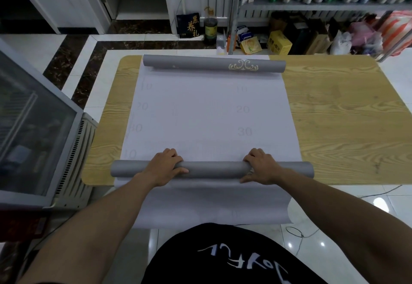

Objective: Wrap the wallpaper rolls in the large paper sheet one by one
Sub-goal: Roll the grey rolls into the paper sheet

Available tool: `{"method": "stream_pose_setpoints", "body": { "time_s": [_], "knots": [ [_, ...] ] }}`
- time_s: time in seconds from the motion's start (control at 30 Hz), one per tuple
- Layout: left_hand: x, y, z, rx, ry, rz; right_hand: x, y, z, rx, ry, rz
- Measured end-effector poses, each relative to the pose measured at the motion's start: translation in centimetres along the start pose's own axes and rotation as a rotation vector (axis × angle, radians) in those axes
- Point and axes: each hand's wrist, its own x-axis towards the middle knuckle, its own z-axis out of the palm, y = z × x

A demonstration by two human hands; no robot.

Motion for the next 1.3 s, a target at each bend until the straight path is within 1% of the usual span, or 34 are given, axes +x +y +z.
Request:
{"method": "stream_pose_setpoints", "body": {
  "time_s": [0.1, 0.2, 0.33, 0.47, 0.53, 0.6, 0.7, 0.77, 0.83, 0.93, 1.0, 1.13, 1.23, 1.3],
  "knots": [
    [-0.3, 0.0, 0.1, -0.051, -0.016, -0.041, -0.1, -0.1, 0.0, -0.004, -0.004, 0.008],
    [-0.5, 0.4, -0.2, -0.159, -0.004, -0.109, -0.2, -0.1, -0.4, 0.079, 0.011, 0.034],
    [-0.5, 0.4, 0.0, -0.082, -0.019, -0.049, -0.3, -0.2, -0.6, 0.081, 0.020, 0.050],
    [-0.2, 0.1, 0.2, -0.052, 0.084, 0.007, -0.3, 0.2, 0.1, 0.017, 0.088, 0.045],
    [-0.2, 0.1, 0.3, -0.040, 0.062, -0.005, -0.3, 0.3, 0.3, -0.053, 0.088, 0.029],
    [-0.1, 0.2, 0.3, -0.033, 0.039, -0.026, -0.3, 0.3, 0.4, -0.068, 0.091, 0.025],
    [-0.3, 0.5, 0.0, -0.083, 0.045, -0.052, -0.3, 0.4, 0.3, 0.011, 0.123, 0.028],
    [-0.4, 0.4, -0.3, -0.113, 0.008, -0.065, -0.2, 0.6, -0.1, 0.046, 0.126, 0.045],
    [-0.4, 0.3, -0.2, -0.065, -0.031, -0.041, -0.2, 0.7, -0.2, 0.041, 0.105, 0.058],
    [-0.2, 0.2, 0.0, -0.046, 0.021, -0.003, -0.1, 0.8, 0.2, 0.060, 0.130, 0.065],
    [0.1, 0.1, 0.0, -0.035, 0.070, 0.010, -0.2, 0.8, 0.4, 0.022, 0.143, 0.058],
    [0.3, 0.0, -0.2, 0.012, 0.019, -0.008, -0.3, 0.8, 0.2, -0.042, 0.096, 0.061],
    [0.2, 0.4, -0.5, -0.038, 0.038, -0.045, -0.3, 0.8, -0.1, -0.004, 0.102, 0.065],
    [0.1, 0.5, -0.8, -0.077, 0.022, -0.069, -0.4, 0.8, -0.3, 0.032, 0.114, 0.078]
  ]
}}
